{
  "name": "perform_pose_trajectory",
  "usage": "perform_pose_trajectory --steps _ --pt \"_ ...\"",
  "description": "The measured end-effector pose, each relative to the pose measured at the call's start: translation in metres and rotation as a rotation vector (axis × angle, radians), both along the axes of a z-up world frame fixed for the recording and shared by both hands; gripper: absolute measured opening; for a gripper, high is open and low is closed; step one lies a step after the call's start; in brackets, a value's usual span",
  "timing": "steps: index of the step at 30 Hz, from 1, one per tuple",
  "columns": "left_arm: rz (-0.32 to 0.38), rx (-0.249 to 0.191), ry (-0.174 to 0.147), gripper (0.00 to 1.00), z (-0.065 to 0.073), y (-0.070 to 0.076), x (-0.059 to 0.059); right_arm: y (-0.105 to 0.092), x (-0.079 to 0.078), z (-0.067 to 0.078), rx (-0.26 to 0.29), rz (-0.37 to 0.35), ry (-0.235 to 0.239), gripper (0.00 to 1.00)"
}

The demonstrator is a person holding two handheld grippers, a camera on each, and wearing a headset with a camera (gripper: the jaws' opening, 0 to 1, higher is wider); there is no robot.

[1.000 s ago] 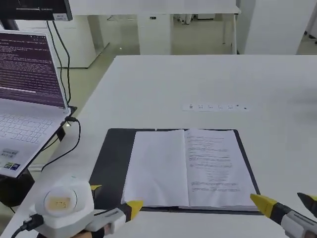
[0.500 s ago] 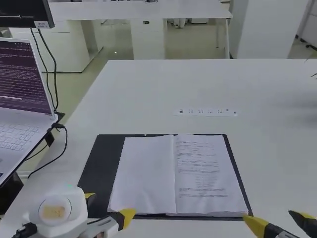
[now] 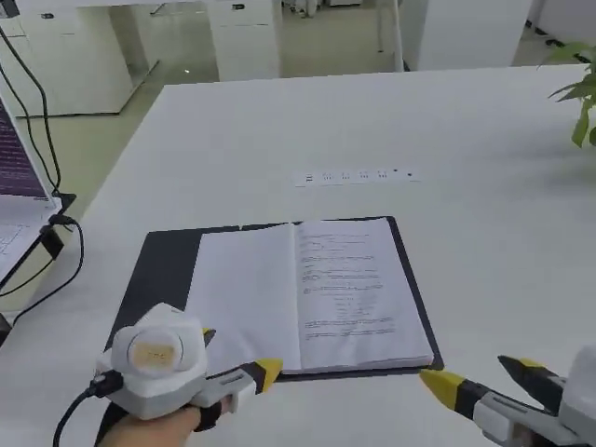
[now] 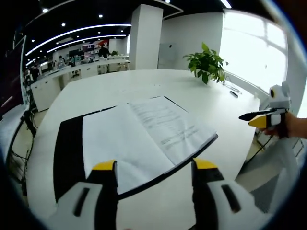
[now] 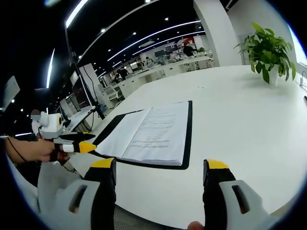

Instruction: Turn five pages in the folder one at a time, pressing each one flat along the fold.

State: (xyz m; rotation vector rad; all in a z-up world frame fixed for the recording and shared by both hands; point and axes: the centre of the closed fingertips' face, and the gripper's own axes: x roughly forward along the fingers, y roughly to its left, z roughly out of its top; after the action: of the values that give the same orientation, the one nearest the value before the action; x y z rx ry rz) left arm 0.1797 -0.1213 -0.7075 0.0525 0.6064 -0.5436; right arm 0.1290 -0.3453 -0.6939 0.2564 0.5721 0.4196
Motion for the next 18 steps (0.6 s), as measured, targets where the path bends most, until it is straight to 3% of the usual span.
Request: perform_pose_trajectory --steps 7,11,18 --pt "-0.095 0.017 -0.018 0.6 -0.011 -0.046 0.023 0.007 -0.002 0.002 0.015 -0.001 -0.007 0.72" --pt "-0.107 0.011 -0.021 0.59 -0.019 -0.065 0.033 0.011 -0.004 0.002 0.02 0.002 -0.009 0.72" --pt "-0.172 0.039 -0.064 0.56 -0.035 -0.102 0.046 0.006 -0.002 0.005 0.041 -0.028 -0.012 0.72"
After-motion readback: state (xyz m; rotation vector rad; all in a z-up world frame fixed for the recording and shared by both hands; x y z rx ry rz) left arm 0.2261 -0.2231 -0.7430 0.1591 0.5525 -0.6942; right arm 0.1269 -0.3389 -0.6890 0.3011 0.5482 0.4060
